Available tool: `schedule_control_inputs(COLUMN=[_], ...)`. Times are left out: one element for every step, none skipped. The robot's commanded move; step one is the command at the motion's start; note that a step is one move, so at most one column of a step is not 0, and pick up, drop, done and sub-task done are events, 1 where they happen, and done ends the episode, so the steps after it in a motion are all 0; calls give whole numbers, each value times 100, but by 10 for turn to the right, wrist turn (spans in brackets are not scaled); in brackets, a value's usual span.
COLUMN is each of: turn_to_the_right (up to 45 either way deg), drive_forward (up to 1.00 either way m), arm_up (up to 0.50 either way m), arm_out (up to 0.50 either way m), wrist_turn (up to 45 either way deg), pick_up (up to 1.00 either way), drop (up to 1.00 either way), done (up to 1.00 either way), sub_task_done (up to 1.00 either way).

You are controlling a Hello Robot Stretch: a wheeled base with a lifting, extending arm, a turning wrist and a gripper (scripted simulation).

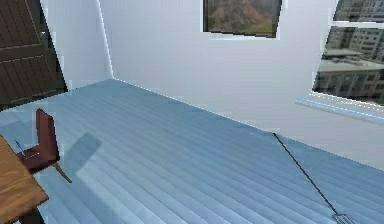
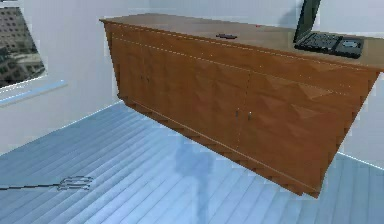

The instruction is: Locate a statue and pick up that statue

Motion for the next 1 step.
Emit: schedule_control_inputs(turn_to_the_right=[-120], drive_forward=[0], arm_up=[0], arm_out=[0], wrist_turn=[0], pick_up=[0], drop=[0], done=[0], sub_task_done=[0])
